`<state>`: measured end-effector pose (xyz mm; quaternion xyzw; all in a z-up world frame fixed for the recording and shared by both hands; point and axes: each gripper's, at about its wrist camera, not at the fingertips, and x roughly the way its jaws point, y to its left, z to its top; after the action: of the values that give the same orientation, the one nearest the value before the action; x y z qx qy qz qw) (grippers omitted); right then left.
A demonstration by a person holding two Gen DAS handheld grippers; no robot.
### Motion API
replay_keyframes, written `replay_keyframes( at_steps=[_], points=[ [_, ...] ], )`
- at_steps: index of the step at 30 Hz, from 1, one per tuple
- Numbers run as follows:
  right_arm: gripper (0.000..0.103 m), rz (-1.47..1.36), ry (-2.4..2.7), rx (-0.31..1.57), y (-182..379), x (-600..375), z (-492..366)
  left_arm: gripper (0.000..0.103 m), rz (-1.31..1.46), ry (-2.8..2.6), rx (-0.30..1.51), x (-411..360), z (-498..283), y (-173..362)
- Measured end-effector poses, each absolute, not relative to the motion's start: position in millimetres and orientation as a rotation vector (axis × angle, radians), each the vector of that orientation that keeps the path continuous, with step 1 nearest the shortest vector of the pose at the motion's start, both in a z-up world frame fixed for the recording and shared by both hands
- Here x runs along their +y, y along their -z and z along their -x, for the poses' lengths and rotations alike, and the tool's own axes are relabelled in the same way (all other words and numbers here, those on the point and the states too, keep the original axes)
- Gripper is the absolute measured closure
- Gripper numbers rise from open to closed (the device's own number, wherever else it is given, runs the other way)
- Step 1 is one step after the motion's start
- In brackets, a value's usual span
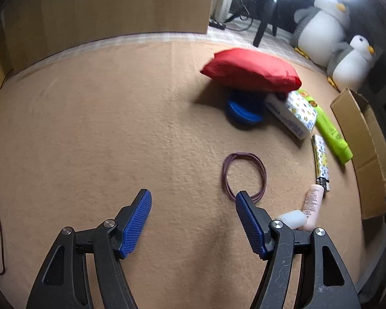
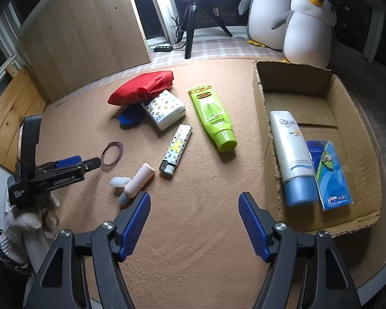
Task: Organize objects
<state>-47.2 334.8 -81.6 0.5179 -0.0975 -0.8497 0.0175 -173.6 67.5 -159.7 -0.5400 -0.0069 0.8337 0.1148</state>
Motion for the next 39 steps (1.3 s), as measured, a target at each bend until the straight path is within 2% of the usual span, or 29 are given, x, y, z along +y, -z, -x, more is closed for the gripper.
replay_keyframes(
  at_steps=[8,16,24,28,33,39],
  points=[
    [0.036,-1.616,2.568,-0.35,98.3,316.3,66.0,0.033,1.459,-2.302,0.07,98.6,147.7,147.6],
    [0.036,-1.692,2.411,-0.529,133.7,297.6,91.1,0.04,1.442,-2.228,0.184,123.2,131.5,156.5],
    [0.056,-1.749,2.326,-0.648,158.1,288.5,105.7,0.045,1.443,-2.192,0.22,127.0,129.9,161.7],
    [0.056,-1.756,2.342,-0.585,157.3,281.5,111.4,0.046,1.445,-2.182,0.21,128.0,130.7,163.8],
    [0.067,-1.771,2.364,-0.406,154.2,269.4,116.3,0.046,1.438,-2.175,0.216,132.1,133.4,163.7],
    [0.07,-1.778,2.355,-0.327,149.5,279.9,113.2,0.049,1.403,-2.149,0.238,146.3,132.7,159.5]
  ],
)
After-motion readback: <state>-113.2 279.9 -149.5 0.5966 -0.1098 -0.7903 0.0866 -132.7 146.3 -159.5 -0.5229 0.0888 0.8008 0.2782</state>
